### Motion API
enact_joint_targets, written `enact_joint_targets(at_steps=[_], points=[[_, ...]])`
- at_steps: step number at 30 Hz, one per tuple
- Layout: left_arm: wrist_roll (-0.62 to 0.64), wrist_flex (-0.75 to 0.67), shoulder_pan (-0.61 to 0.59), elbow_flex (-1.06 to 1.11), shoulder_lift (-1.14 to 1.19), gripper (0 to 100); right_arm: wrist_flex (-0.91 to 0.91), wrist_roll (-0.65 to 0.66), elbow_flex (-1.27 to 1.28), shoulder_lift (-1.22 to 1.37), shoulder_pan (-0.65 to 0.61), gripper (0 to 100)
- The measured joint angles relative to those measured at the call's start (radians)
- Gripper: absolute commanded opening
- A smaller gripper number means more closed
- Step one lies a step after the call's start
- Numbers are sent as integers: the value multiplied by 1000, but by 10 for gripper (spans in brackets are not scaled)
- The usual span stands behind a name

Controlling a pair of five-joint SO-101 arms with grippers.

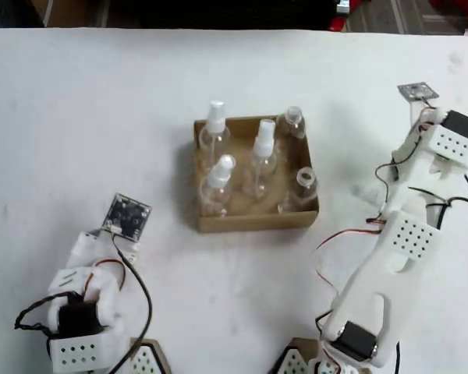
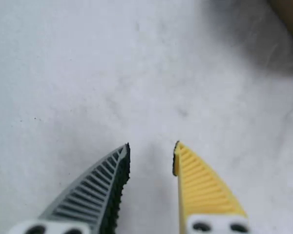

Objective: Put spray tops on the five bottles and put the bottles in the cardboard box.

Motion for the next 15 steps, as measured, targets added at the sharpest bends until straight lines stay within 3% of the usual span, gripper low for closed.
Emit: enact_joint_targets(at_steps=[7,15], points=[[0,0,0,0,0,135,0,61,0,-12,35,17],[0,0,0,0,0,135,-95,71,0,-14,-26,17]])
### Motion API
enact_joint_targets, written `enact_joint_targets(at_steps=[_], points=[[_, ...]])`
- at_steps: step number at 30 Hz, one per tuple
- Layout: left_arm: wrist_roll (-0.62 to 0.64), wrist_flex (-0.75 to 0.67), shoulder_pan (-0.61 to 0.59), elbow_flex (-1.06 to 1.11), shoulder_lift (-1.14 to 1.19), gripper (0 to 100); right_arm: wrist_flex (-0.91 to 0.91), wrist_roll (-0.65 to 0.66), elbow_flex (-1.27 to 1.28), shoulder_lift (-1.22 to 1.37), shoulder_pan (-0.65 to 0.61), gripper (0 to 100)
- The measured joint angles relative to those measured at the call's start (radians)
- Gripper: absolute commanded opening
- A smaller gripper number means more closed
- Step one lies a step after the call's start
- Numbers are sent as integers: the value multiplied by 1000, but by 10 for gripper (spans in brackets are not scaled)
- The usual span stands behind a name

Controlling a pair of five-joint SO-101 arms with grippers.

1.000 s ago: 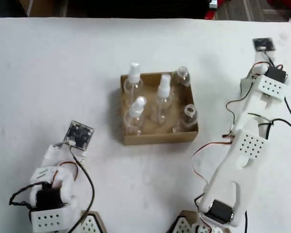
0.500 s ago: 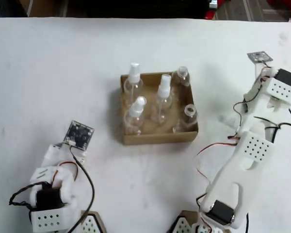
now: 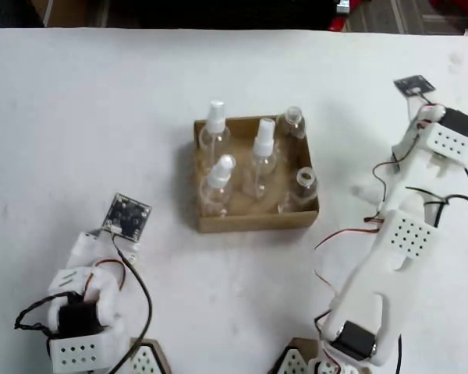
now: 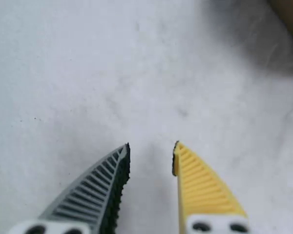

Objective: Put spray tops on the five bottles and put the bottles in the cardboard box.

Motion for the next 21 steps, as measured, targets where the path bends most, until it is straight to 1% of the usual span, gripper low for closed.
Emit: enact_joint_targets(at_steps=[3,5,8,10,12,16,21], points=[[0,0,0,0,0,135,-46,-8,0,0,-31,19],[0,0,0,0,0,135,-58,-32,0,0,-51,46],[0,0,0,0,0,135,-44,-15,0,0,-87,164],[0,0,0,0,0,136,3,17,2,0,-117,251],[0,0,0,0,0,136,44,21,2,0,-147,310],[0,0,0,0,0,136,66,34,2,0,-181,315],[0,0,0,0,0,136,66,34,2,0,-186,315]])
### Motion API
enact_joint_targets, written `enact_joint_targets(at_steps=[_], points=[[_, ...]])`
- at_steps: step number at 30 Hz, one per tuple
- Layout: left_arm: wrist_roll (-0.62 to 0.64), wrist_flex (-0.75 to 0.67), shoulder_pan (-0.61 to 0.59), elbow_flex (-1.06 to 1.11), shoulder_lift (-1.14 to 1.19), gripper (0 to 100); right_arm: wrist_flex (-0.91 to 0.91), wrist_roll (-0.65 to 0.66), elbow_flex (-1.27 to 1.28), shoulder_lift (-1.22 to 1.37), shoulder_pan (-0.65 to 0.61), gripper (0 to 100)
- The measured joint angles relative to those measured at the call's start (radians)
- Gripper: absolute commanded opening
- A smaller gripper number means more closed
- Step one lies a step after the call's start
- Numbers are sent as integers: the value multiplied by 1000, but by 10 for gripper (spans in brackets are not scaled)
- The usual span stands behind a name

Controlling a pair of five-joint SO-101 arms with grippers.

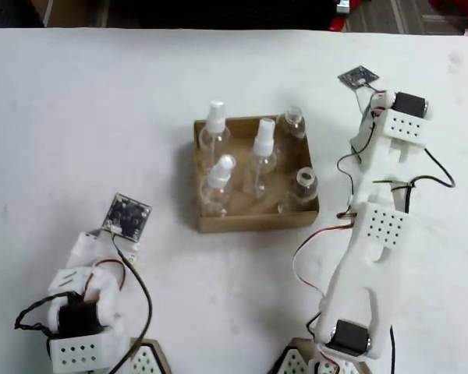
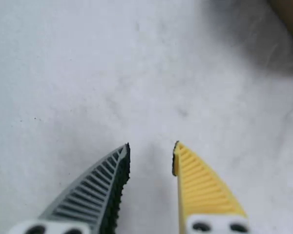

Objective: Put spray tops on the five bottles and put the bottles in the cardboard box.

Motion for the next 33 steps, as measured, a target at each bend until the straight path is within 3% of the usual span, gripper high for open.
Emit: enact_joint_targets(at_steps=[4,10,18,22,28,33], points=[[0,0,0,0,0,136,0,-2,0,0,-21,311],[0,0,0,0,0,136,-21,-2,5,0,-86,176],[0,0,0,0,0,137,-25,-2,5,2,-44,283],[0,0,0,0,0,136,-25,-2,-6,2,-18,273],[0,0,0,0,0,136,-25,0,-15,46,-17,195],[0,0,0,0,0,136,-25,0,-34,81,-12,9]])
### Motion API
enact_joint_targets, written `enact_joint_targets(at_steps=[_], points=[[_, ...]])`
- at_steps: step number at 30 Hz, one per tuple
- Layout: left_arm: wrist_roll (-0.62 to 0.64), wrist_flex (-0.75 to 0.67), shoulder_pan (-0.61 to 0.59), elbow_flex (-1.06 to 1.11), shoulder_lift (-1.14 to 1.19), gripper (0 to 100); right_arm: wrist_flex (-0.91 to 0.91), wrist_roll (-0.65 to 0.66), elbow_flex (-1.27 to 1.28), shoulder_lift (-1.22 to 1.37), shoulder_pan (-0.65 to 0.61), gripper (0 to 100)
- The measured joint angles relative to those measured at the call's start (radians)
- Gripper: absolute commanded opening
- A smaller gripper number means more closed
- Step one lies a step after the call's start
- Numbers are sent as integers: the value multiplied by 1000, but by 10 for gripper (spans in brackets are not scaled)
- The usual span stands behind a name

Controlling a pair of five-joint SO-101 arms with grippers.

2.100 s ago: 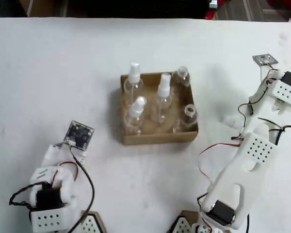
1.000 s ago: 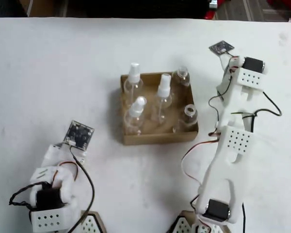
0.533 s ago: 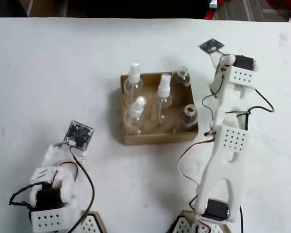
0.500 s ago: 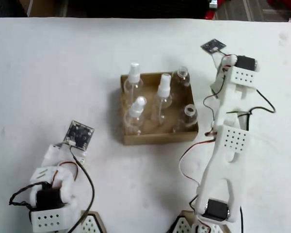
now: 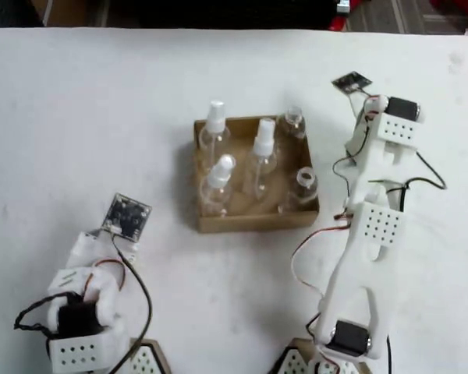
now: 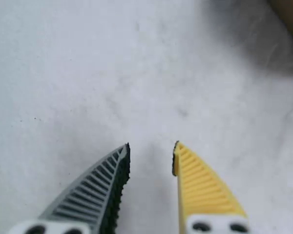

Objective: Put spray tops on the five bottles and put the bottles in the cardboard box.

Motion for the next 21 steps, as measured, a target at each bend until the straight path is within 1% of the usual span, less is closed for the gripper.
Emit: enact_joint_targets(at_steps=[3,5,8,15,17,21], points=[[0,0,0,0,0,136,-21,0,-5,2,9,37],[0,0,0,0,0,136,-26,-2,-5,-3,11,12],[0,0,0,0,0,136,3,0,-2,-37,11,16],[0,0,0,0,0,135,54,-8,0,-293,31,15],[0,0,0,0,0,135,54,-64,0,-382,46,15],[0,0,0,0,0,135,55,-249,0,-582,89,15]])
